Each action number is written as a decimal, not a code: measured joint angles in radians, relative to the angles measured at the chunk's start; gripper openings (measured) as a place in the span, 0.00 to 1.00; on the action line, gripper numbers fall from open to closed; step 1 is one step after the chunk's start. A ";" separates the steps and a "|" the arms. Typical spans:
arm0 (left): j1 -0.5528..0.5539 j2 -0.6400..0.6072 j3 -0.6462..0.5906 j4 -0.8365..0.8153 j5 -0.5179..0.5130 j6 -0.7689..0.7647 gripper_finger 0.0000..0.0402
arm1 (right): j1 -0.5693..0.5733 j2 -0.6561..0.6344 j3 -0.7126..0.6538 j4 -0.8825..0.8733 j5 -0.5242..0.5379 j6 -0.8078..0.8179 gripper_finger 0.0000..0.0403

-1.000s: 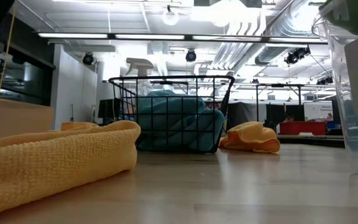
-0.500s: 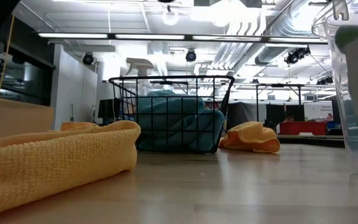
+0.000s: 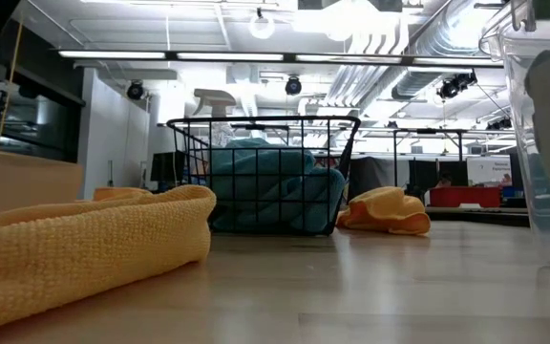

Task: Sort microfiber towel by color & place in baskets
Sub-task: Put the green microfiber towel into the transparent bin

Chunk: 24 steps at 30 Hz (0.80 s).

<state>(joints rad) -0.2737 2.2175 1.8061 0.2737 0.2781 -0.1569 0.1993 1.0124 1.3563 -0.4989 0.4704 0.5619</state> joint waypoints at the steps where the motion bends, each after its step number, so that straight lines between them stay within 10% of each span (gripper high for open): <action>1: 0.008 -0.007 0.000 -0.024 0.023 -0.021 0.70 | 0.000 -0.003 0.000 -0.006 -0.006 0.006 0.76; 10: 0.059 -0.003 -0.001 -0.045 0.154 -0.375 0.70 | 0.000 -0.011 0.000 -0.046 -0.018 0.032 0.76; 24: 0.049 -0.009 -0.002 -0.063 0.026 -0.030 0.70 | 0.294 0.070 0.000 -0.446 -0.365 0.589 0.76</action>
<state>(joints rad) -0.2245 2.2089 1.8038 0.2109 0.3042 -0.1871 0.4935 1.0824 1.3560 -0.9453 0.1050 1.1506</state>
